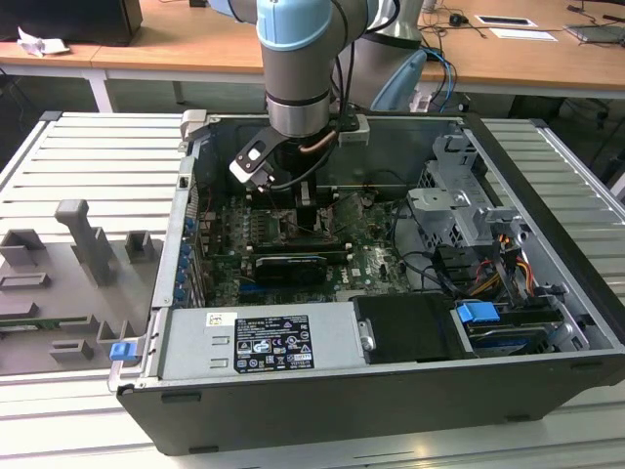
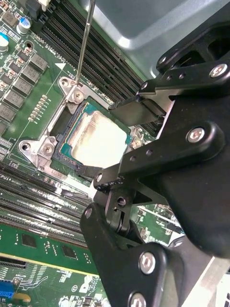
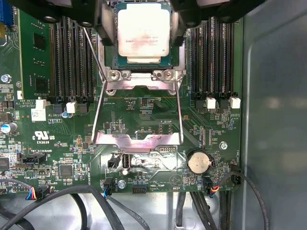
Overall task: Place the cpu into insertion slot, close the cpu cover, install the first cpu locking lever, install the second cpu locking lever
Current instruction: 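Place the cpu into insertion slot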
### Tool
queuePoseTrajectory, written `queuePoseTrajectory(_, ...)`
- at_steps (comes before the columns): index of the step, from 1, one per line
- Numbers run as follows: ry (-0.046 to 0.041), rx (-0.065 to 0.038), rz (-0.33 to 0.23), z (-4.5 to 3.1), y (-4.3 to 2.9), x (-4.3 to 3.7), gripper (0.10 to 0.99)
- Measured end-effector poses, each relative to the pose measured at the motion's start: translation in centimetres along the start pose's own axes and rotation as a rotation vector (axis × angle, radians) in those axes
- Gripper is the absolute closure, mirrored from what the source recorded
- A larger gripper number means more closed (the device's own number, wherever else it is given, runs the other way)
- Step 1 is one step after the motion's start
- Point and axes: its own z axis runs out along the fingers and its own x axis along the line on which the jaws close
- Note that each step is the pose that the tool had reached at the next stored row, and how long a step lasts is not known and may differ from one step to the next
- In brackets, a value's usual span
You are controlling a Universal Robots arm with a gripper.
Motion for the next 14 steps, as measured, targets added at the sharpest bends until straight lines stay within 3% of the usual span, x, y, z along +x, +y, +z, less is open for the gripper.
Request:
queuePoseTrajectory(9, -0.0006, 0.000, 0.000, 0.05, -0.01, -0.10, 0.486)
queuePoseTrajectory(10, -0.0006, 0.000, 0.000, 0.05, -0.01, -0.10, 0.498)
queuePoseTrajectory(11, -0.0004, 0.000, 0.000, 0.06, -0.01, -0.10, 0.573)
queuePoseTrajectory(14, -0.0005, 0.000, 0.001, 0.06, 0.00, -0.09, 0.573)
